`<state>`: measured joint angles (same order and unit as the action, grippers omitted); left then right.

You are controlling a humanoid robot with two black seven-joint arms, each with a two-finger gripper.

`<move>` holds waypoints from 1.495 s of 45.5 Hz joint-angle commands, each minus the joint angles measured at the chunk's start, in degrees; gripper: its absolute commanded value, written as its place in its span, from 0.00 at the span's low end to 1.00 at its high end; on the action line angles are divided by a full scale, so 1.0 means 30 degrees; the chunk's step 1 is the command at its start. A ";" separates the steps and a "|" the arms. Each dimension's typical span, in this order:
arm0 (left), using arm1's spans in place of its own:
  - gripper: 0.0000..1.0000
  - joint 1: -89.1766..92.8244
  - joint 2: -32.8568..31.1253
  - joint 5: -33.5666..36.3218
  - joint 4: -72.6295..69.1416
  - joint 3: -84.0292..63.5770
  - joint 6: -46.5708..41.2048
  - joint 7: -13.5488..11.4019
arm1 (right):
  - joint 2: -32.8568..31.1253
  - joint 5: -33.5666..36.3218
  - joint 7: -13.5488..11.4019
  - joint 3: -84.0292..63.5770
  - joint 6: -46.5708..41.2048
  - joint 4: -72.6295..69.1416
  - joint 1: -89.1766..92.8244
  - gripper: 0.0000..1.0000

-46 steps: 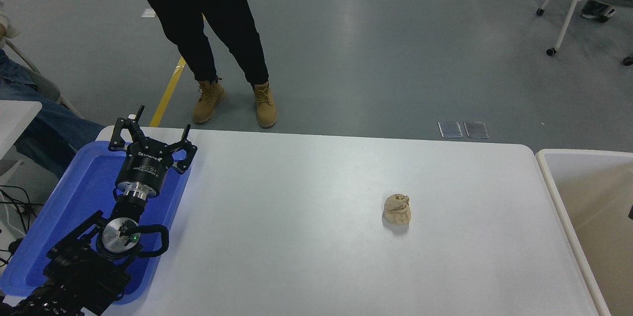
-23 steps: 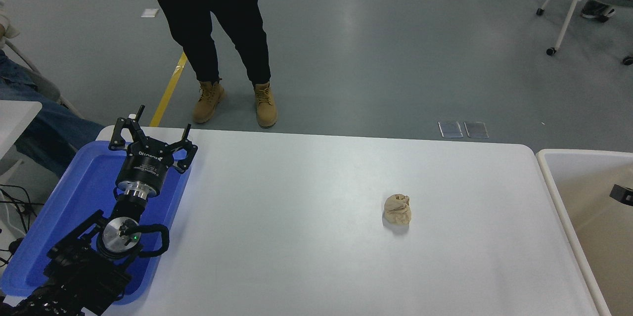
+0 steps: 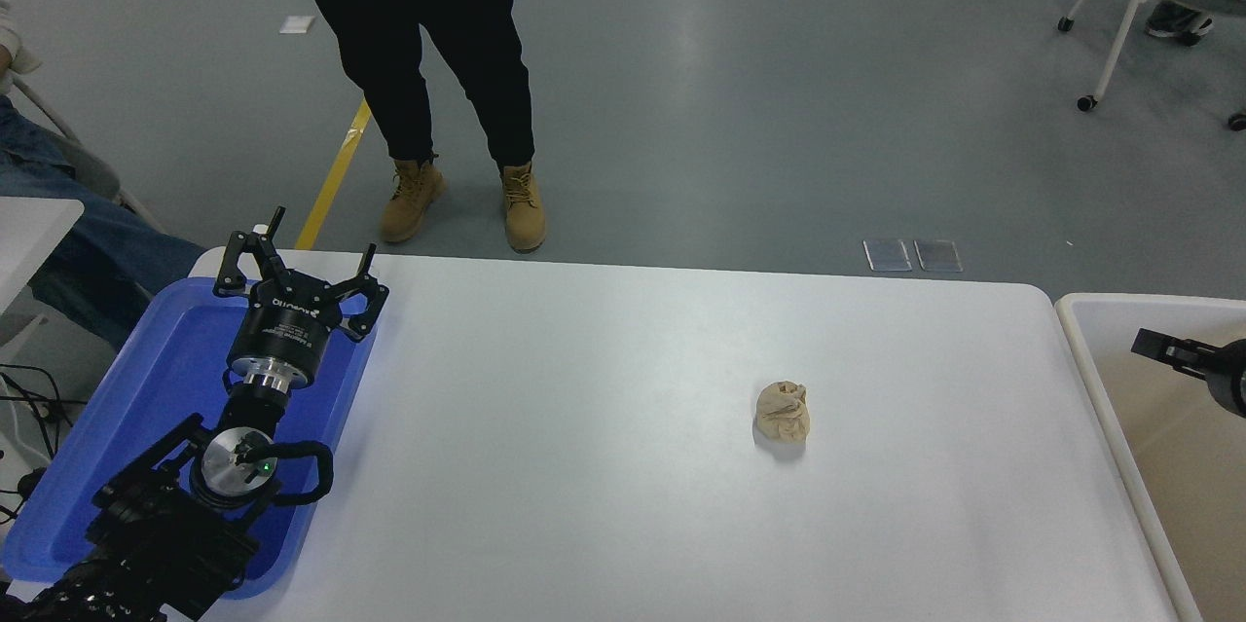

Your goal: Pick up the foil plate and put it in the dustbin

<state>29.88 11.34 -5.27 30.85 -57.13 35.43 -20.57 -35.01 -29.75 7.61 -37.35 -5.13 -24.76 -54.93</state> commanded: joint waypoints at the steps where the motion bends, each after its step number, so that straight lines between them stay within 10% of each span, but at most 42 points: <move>1: 1.00 0.0001 0.0000 0.0000 0.0000 0.0000 -0.0003 0.0029 | -0.0898 -0.1274 -0.0105 -0.0119 0.0068 -0.3698 -0.1932 1.00; 38: 1.00 -0.0028 0.0000 0.0000 0.0000 -0.0001 -0.0003 0.0029 | -0.1017 -0.1188 -0.0281 -0.7383 -0.0196 -1.3835 -1.1307 1.00; 68: 1.00 -0.0028 0.0029 0.0000 0.0000 0.0000 -0.0003 0.0029 | 0.3465 0.0863 -0.0252 -0.9904 -0.0313 -1.7997 -1.5731 1.00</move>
<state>29.79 11.41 -5.21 30.85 -57.17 35.42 -20.48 -29.21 -28.33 6.84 -65.55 -5.77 -74.25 -98.25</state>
